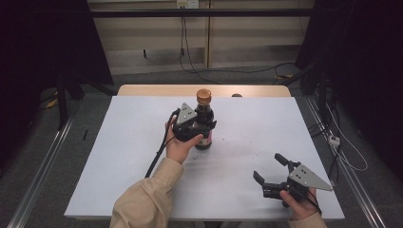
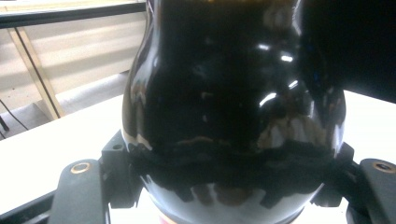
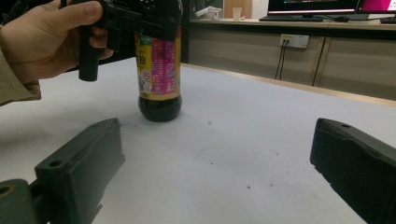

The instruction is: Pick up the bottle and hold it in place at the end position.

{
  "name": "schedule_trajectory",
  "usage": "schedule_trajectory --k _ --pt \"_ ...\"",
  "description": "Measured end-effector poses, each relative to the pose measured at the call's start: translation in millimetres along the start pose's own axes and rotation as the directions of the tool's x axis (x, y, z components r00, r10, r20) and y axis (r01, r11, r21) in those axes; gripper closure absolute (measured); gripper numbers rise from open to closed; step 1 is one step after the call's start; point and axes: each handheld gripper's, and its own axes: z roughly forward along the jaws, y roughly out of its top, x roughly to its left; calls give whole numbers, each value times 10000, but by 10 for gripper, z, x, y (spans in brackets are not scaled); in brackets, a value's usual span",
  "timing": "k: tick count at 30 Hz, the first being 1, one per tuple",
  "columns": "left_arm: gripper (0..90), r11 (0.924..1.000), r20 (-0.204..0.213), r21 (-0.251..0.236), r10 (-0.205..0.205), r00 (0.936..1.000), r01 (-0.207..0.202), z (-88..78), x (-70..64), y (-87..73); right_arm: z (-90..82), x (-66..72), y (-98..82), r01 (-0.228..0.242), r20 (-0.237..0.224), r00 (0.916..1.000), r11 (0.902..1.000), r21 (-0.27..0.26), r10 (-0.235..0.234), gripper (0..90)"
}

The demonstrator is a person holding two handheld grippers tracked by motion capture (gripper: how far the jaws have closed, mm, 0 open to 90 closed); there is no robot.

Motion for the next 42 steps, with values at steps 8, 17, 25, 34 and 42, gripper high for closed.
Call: schedule_trajectory --k 8,17,25,34,42 --pt "277 9997 -55 203 -97 9999 98 -46 46 18 -5 8 0 19 -23 10000 10000 14 -19 19" --pt "272 9992 183 373 -177 9997 170 -70 88 38 12 7 -11 2 -51 10000 10000 100 -2 19" --pt "269 9984 353 571 -46 9994 25 -66 104 61 15 6 -15 -26 -77 10000 9999 105 27 19" --pt "272 9997 631 -35 260 9977 -258 -57 57 -32 16 21 -8 23 -51 10000 9999 113 -22 19" --pt "273 9997 725 -160 184 9972 -173 -61 62 -63 40 23 -7 -50 -132 9999 9999 145 52 19"
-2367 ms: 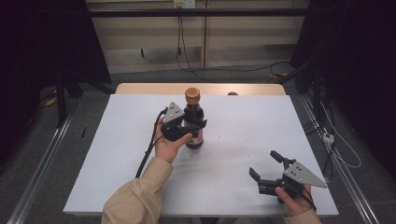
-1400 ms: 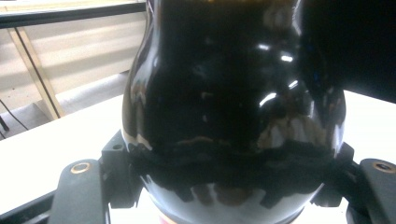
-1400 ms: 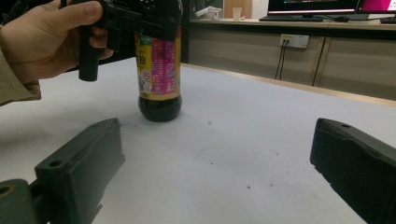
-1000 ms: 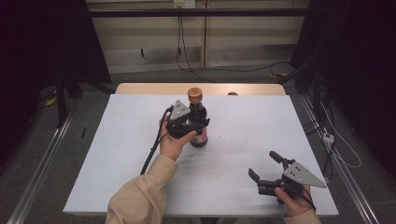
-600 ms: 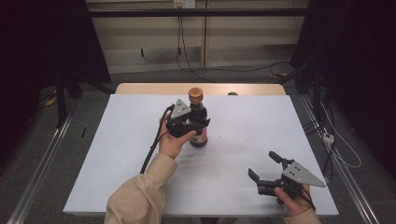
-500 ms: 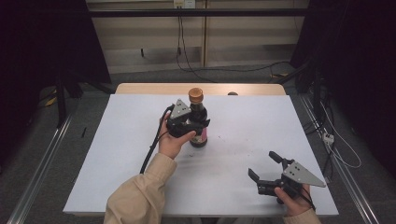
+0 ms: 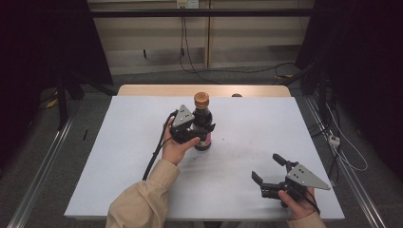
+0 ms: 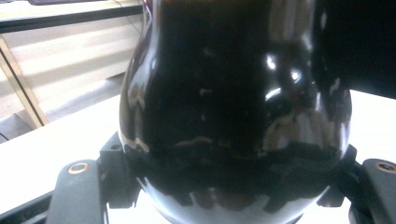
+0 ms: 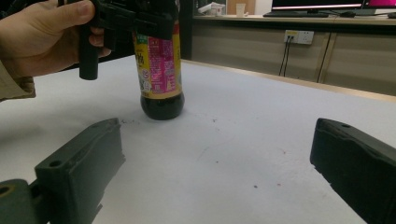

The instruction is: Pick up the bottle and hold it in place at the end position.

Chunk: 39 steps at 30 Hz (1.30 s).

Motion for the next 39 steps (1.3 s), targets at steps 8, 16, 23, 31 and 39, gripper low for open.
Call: schedule_trajectory --k 8,16,23,31,39 --pt "251 9997 -88 186 -164 9998 166 -16 1 -53 92 29 1 -144 -276 9995 9996 250 151 19" --pt "166 9996 -113 55 -263 9996 264 -81 2 -36 212 66 126 -367 -252 9990 9982 482 380 13" --pt "149 9989 -53 273 -371 9993 372 -103 28 -48 374 98 291 -587 -165 9981 9956 736 601 21" --pt "169 9991 -145 161 -392 9991 395 -129 44 -25 552 102 612 -336 -585 9976 9968 719 378 42" --pt "216 9989 65 142 -459 9989 458 -68 12 -55 768 37 878 -568 -895 9939 9952 794 639 58"
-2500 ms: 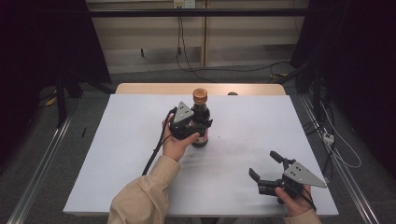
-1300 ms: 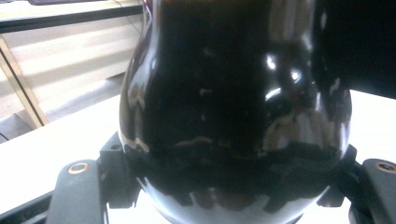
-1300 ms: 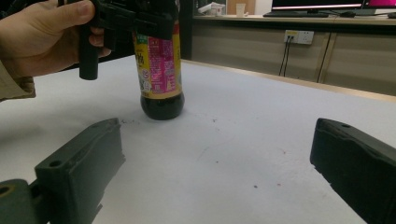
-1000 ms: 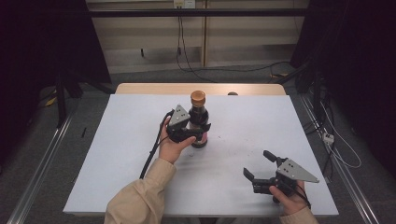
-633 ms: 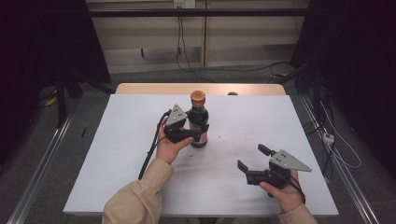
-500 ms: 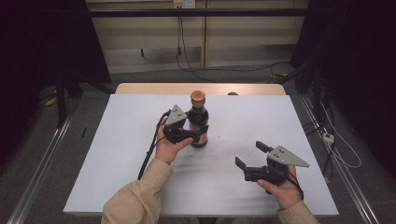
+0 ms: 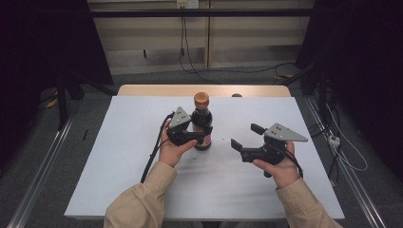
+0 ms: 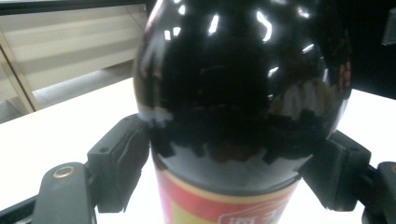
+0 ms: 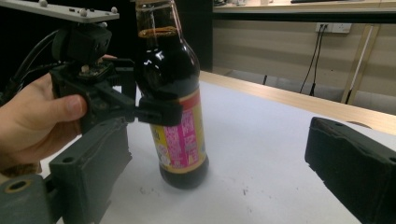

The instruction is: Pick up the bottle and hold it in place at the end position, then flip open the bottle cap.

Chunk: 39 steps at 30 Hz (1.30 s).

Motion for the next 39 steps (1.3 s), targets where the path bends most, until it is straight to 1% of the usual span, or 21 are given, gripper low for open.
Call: schedule_trajectory --k 2,3,5,7,8,10,11,12,16,22,26,28,30,32,33,34,36,39 --pt "226 9999 -18 -137 33 10000 -34 11 -5 10 52 -6 45 29 -29 10000 10000 73 -28 61" --pt "248 9997 2 -259 -41 10000 42 17 -9 11 79 -9 70 55 -35 10000 10000 79 -55 62" --pt "262 9998 -15 -181 -100 9999 99 38 -6 6 124 -6 124 110 -38 9999 9999 131 -110 67" --pt "281 9995 -23 -301 -128 9999 128 47 -11 1 162 2 180 137 -12 9999 9999 47 -137 75" --pt "283 9996 -33 -285 -68 10000 67 46 -11 0 177 5 205 144 17 9999 9999 42 -144 77" --pt "293 9996 -39 -208 185 9998 -185 37 -8 5 204 8 249 142 73 9999 9999 -6 -142 81" --pt "296 9996 -3 -201 180 9998 -180 34 -5 6 217 6 265 104 106 9999 9999 13 -104 88" --pt "297 9997 2 -188 172 9999 -172 31 -2 6 232 -3 280 81 47 10000 10000 31 -81 97" --pt "298 9995 9 -253 178 9998 -177 37 -4 0 283 -19 340 102 94 9999 9999 126 -103 101" --pt "299 9996 26 -220 185 9998 -184 34 3 1 360 -8 408 171 69 9998 9996 211 -172 72" --pt "299 9996 24 -228 170 9999 -169 36 5 0 415 0 452 140 139 9998 9994 317 -144 78" --pt "299 9996 32 -249 154 9999 -154 37 4 -2 442 1 476 215 55 9997 9987 457 -218 119" --pt "299 9996 29 -257 149 9999 -148 38 4 -3 462 6 504 171 -107 9998 9984 542 -165 163" --pt "299 9995 43 -254 168 9999 -166 38 7 -3 473 13 530 170 -129 9998 9982 572 -163 181" --pt "299 9996 31 -252 149 9999 -148 37 4 -3 480 20 548 155 -98 9998 9980 605 -150 204" --pt "299 9996 28 -246 154 9999 -153 37 4 -2 485 23 563 136 -69 9999 9981 601 -132 236" --pt "299 9996 11 -231 181 9998 -180 37 4 -3 489 31 594 98 -124 9999 9983 573 -91 331" --pt "299 9995 4 -245 182 9998 -182 40 4 -4 499 43 636 233 -225 9995 9981 574 -221 460"
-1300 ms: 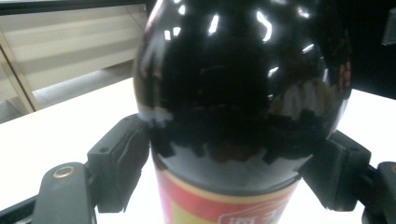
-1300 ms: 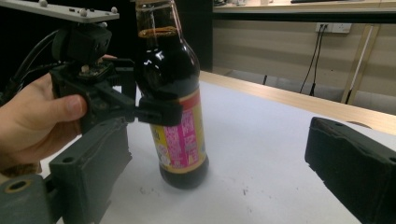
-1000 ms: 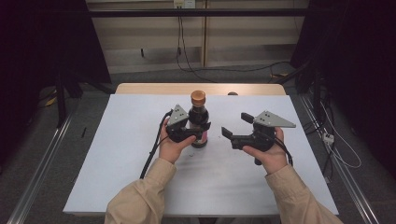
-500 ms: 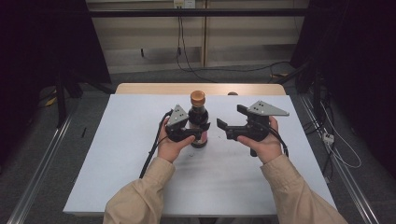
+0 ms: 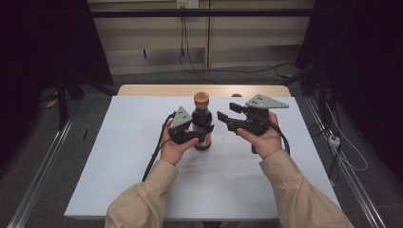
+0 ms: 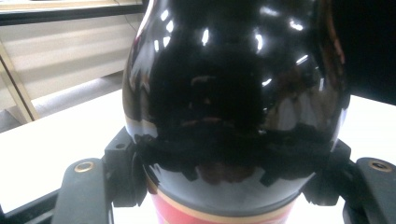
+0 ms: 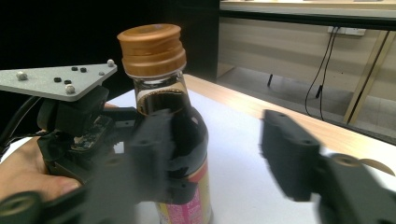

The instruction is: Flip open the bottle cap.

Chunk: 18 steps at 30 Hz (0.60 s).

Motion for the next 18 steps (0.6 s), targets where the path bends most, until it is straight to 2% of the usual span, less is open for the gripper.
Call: schedule_trajectory --k 2,3,4,6,8,10,12,15,17,18 --pt "299 10000 -3 -6 -6 10000 6 1 -1 -1 4 7 20 137 -96 9999 9999 26 -137 611" --pt "299 10000 -2 1 4 10000 -4 0 -1 -1 7 12 31 197 -154 9997 9998 39 -196 655" --pt "299 10000 1 -18 -23 10000 23 0 -4 -1 18 25 51 354 -364 9987 9993 118 -350 750" --pt "299 10000 9 12 19 10000 -19 -1 -3 1 32 36 62 415 -485 9980 9990 176 -406 772" --pt "299 10000 12 -5 0 10000 0 0 -4 0 57 63 78 833 -419 9957 9964 171 -825 831" --pt "299 10000 -12 -1 -9 10000 9 1 -5 -1 74 87 102 1041 -277 9942 9946 7 -1040 859" --pt "299 10000 4 10 4 10000 -4 0 -3 -1 93 100 132 985 -424 9942 9951 -68 -987 879" --pt "299 10000 -3 10 -7 10000 7 -2 -3 -2 120 118 183 843 -725 9939 9964 133 -831 900" --pt "299 10000 -10 8 -2 10000 2 0 -4 -2 135 137 212 841 -628 9946 9961 281 -822 900" --pt "299 10000 -9 9 1 10000 -1 0 -3 -2 146 145 225 789 -727 9944 9962 357 -761 900"
